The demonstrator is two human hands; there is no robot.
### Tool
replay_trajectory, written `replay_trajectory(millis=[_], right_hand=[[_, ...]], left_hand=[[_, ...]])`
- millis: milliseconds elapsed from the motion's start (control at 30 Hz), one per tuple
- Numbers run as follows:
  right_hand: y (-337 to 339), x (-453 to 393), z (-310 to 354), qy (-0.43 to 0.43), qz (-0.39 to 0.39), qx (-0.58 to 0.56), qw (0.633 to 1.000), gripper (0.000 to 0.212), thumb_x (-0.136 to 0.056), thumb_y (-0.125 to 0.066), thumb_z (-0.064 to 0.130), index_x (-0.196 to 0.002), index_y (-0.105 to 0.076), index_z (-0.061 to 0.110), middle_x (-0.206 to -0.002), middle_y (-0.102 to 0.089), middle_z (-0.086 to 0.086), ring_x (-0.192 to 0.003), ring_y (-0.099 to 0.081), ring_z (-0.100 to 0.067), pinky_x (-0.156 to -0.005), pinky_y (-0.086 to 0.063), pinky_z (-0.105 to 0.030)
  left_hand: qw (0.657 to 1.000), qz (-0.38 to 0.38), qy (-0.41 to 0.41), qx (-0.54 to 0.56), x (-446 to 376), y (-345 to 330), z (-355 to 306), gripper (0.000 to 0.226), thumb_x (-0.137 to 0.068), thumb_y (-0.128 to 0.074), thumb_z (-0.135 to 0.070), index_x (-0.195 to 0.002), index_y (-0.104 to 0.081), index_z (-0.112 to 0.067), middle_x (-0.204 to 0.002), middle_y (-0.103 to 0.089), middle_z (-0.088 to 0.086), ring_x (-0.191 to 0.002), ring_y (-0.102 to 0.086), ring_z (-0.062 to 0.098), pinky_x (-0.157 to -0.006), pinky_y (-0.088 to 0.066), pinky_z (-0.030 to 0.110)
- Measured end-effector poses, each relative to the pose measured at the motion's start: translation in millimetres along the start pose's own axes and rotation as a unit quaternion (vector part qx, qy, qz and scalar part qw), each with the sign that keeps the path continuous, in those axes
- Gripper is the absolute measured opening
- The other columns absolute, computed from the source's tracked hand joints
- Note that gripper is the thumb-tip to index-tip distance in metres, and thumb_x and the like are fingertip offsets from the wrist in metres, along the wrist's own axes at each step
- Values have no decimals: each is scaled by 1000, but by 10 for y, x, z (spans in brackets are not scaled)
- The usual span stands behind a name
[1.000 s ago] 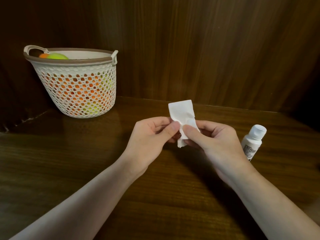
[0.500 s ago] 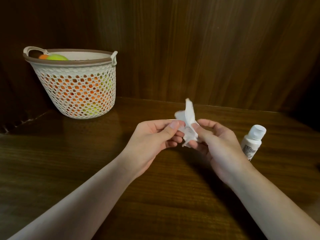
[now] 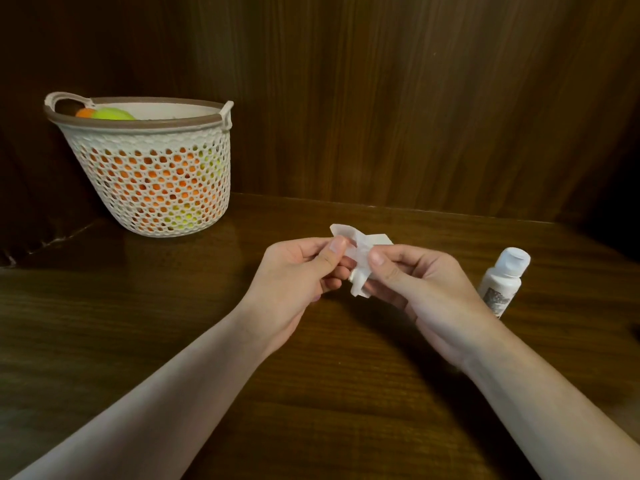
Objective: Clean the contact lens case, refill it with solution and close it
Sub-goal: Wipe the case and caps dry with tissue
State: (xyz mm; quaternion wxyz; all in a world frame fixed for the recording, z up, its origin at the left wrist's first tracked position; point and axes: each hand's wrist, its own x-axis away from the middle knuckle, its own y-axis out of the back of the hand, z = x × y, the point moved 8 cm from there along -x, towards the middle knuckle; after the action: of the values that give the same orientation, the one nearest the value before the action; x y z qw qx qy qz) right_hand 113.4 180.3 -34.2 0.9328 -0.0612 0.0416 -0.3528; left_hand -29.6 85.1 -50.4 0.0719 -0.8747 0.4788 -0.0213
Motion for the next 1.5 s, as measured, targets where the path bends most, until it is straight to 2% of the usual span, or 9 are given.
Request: replay_trajectory(millis=[233,467,567,667,867,1033,1133,1333,1500], right_hand=[[-24,4,46,38,18,5,999,37,-82,-80,25,-117,-82,14,-112,-83,-10,-105,-80,-20,-80,-62,-22],[25,-5,14,34,-4,-39,999,26,-80,-81,27,-104,-87,18,-109,-83,-10,-101,-81,-18,-78,-62,-20],[103,-6,16,40,-48,-40,997,21,-79,-83,26,-99,-88,20,-102,-84,-9,-86,-80,-12,-71,-60,-18],[174,5,25,64,-95,3,993,18,-81,-82,27,-97,-88,24,-96,-85,-6,-79,-79,-11,-67,-59,-16],[141,17,38,109,-102,60,987,13,-93,-79,22,-97,-88,30,-100,-85,5,-94,-80,-10,-71,-59,-14],[139,27,115,162,-130,214,954,20,-89,-84,29,-95,-83,48,-103,-79,30,-108,-72,8,-94,-60,-32],[94,52,170,185,-126,279,934,21,-89,-85,31,-96,-80,51,-99,-74,41,-108,-66,17,-95,-57,-23],[159,62,194,188,-154,275,930,19,-87,-87,28,-99,-83,42,-96,-80,28,-93,-76,5,-84,-66,-32],[148,90,203,204,-146,275,928,15,-85,-89,30,-97,-85,39,-94,-81,26,-89,-78,2,-79,-67,-30]], left_hand=[[998,19,25,63,2,-14,7,23,-103,-66,-26,-116,-83,-16,-100,-81,6,-80,-74,9,-74,-58,19],[999,23,-1,44,32,-38,-35,25,-103,-65,-24,-122,-80,-15,-97,-82,2,-81,-74,8,-70,-56,15],[1000,10,-16,12,50,-21,-75,27,-98,-71,-27,-123,-77,-20,-102,-84,0,-88,-79,8,-68,-56,12],[999,-4,-45,-22,64,-23,-120,22,-95,-76,-25,-115,-77,-19,-98,-84,-1,-86,-80,7,-62,-54,11],[990,-21,-118,-76,103,-47,-189,16,-88,-85,-14,-101,-77,-13,-92,-83,-7,-83,-80,5,-58,-55,10],[984,-50,-139,-104,101,7,-216,17,-84,-88,-17,-97,-77,-17,-93,-83,-8,-88,-81,7,-59,-56,12],[983,-53,-137,-106,100,7,-215,18,-83,-88,-17,-97,-77,-17,-94,-83,-8,-88,-81,6,-60,-57,12],[983,-48,-142,-110,84,-2,-221,15,-86,-86,-18,-98,-76,-18,-97,-83,-12,-88,-80,3,-59,-55,11],[979,-50,-150,-127,76,-7,-215,17,-85,-87,-20,-99,-77,-16,-94,-82,-14,-85,-80,3,-59,-56,12]])
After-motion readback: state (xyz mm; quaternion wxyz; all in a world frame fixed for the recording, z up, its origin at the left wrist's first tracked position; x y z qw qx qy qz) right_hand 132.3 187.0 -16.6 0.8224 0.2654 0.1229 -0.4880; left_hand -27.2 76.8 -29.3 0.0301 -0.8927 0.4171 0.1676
